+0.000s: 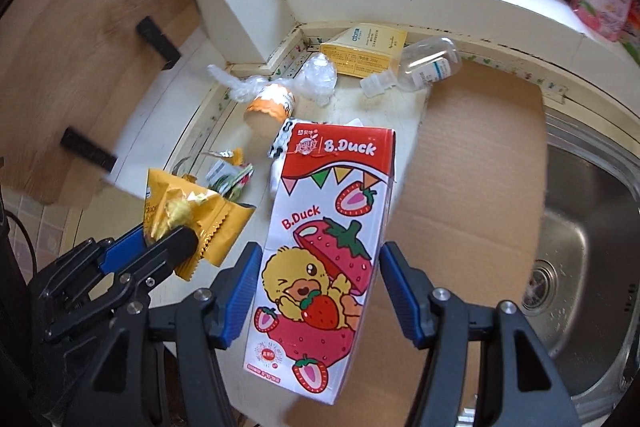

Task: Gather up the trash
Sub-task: 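Grasp the yellow cracker wrapper with the left tool while the right tool grasps the juice box, then lower both held items into the black bin and open both tools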

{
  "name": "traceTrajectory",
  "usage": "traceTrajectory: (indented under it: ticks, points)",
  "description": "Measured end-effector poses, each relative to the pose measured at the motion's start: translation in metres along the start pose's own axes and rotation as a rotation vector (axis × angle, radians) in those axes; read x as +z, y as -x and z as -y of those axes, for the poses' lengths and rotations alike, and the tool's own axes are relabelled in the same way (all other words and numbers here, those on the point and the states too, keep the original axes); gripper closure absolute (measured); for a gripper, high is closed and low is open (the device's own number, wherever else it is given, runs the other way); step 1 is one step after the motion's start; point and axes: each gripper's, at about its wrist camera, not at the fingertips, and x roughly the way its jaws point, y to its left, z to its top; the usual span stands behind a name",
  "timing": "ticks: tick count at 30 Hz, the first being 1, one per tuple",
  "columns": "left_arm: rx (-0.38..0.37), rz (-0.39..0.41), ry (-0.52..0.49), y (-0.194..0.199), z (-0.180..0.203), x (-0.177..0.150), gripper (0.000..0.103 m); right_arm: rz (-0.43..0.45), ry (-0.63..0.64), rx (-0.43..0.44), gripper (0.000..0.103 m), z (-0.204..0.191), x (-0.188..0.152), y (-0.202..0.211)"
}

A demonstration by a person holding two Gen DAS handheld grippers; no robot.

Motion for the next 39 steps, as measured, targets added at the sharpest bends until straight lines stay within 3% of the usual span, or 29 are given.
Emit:
traceTrajectory:
  ticks: [10, 19, 29, 34, 39]
  points:
    - [-0.159, 0.006, -0.076, 0.077, 0.031, -0.091, 0.080, 0.048, -0.024, -0.077, 0.042, -0.008, -0.110, 0.072]
    - [-0.244, -0.090, -0.108, 0.089, 0.030, -0.187, 0.080, -0.001, -0.067, -0.111, 0.042, -0.025, -0.220, 0.083]
    - [-0.183, -0.216, -0.066, 0.068, 0.001, -0.285, 0.080, -0.044, -0.045, -0.021, 0.042, -0.050, -0.305, 0.052]
    - [-0.121, -0.303, -0.046, 0.040, -0.019, -0.332, 0.080, -0.128, 0.027, 0.026, 0.042, -0.064, -0.340, 0.010]
    - [-0.050, -0.438, 0.031, -0.016, -0.049, -0.386, 0.080, -0.238, 0.031, 0.071, 0.042, -0.059, -0.367, -0.063]
